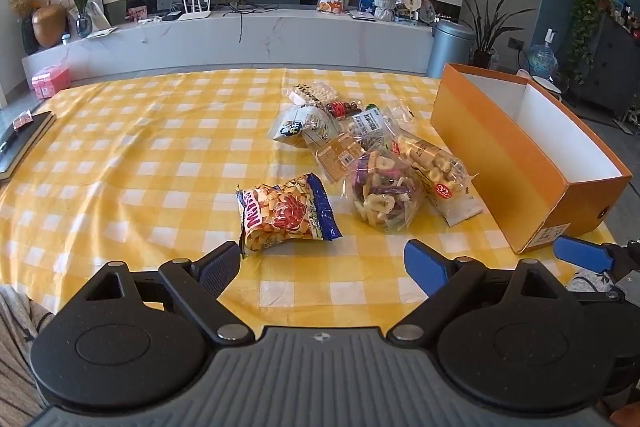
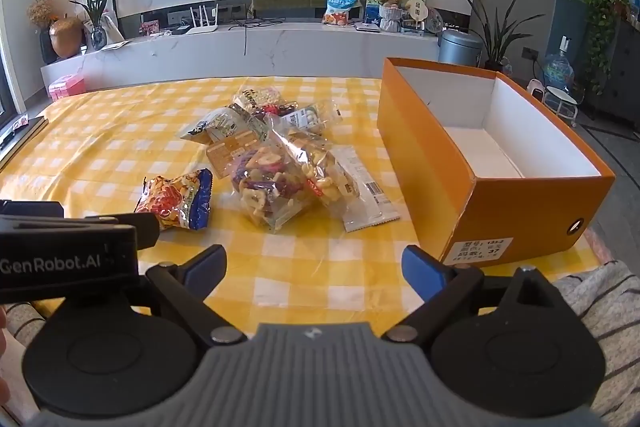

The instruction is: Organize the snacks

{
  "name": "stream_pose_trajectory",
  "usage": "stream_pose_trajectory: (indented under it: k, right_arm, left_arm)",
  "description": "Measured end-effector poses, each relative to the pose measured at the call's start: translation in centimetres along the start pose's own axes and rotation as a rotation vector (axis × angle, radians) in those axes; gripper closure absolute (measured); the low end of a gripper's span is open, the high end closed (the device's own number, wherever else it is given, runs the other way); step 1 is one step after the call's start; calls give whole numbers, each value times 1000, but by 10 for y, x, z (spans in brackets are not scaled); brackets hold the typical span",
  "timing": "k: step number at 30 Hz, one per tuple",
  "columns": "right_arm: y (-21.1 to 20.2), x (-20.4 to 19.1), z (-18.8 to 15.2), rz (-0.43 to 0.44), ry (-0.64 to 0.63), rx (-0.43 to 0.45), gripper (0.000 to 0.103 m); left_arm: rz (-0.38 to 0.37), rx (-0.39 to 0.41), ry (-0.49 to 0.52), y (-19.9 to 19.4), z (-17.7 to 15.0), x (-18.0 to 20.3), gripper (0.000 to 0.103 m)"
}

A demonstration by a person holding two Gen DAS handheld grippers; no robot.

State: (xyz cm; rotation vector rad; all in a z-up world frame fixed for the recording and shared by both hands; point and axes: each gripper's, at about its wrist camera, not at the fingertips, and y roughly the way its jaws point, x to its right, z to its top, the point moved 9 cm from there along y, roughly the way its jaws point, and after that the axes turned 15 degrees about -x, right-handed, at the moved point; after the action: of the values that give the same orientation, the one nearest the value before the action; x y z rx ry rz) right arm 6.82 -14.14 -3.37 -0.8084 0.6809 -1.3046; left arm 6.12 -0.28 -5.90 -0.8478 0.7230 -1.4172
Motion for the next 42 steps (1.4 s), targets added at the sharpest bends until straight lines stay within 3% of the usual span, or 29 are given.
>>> stream_pose_trajectory:
  k: [32, 42]
  right_arm:
    - [1, -3, -1, -11, -7, -6, 11]
    - [0, -3, 0, -3, -1, 2, 11]
  left_arm:
    - [9, -12, -4, 4, 0, -2, 0]
    - [33, 28, -15, 0, 0, -3, 0]
